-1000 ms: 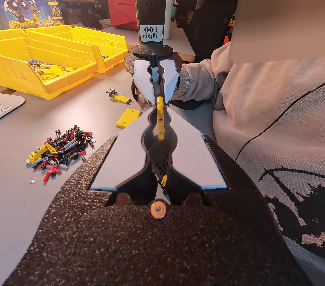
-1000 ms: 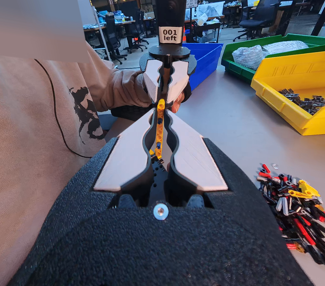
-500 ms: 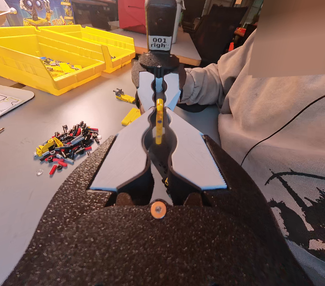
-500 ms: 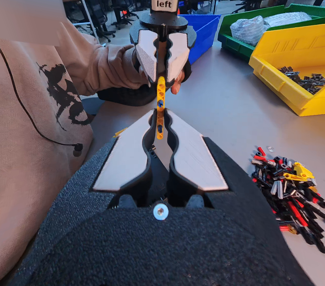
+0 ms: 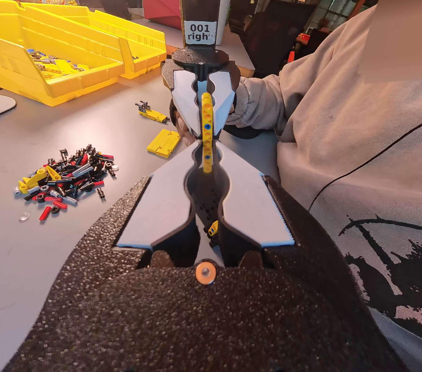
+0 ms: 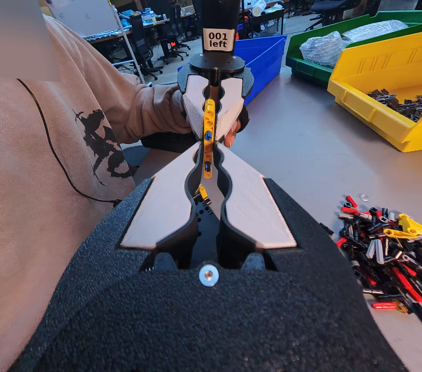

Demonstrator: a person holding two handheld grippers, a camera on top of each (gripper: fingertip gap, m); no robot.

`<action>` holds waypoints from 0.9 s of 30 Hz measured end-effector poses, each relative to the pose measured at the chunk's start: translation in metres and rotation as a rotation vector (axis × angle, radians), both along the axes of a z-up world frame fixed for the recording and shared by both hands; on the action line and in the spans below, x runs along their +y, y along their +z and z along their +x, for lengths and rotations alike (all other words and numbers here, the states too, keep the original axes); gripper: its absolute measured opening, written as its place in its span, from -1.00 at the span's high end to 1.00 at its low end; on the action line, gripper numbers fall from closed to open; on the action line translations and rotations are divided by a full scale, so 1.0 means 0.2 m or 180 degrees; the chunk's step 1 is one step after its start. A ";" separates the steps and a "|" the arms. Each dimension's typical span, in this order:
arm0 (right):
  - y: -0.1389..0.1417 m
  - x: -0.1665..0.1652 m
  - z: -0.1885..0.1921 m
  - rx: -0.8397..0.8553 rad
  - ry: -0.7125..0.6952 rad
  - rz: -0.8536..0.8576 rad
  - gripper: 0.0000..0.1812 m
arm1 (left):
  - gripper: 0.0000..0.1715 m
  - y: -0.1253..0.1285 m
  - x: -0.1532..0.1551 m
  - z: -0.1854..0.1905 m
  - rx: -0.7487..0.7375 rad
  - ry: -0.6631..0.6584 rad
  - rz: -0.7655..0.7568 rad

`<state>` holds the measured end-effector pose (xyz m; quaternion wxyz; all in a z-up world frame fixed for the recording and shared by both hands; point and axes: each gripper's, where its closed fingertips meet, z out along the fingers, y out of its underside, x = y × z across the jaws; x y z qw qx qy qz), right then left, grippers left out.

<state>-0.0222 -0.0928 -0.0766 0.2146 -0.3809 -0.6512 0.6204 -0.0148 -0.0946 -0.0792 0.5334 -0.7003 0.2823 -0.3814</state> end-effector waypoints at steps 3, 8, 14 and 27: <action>-0.01 0.01 -0.01 0.0004 -0.0053 0.0013 0.93 | 0.92 -0.01 0.01 0.00 0.0056 0.0060 0.0023; 0.02 0.01 -0.02 0.0037 -0.0075 -0.0264 0.93 | 0.85 -0.04 0.01 0.00 0.0037 0.0016 -0.0092; 0.05 0.00 -0.02 0.0066 -0.0058 -0.0376 0.93 | 0.92 -0.06 0.01 0.03 0.0105 -0.0039 -0.0155; -0.01 0.01 0.00 -0.0012 -0.0007 -0.0138 0.89 | 0.93 0.02 0.01 0.01 -0.0199 0.0005 -0.0012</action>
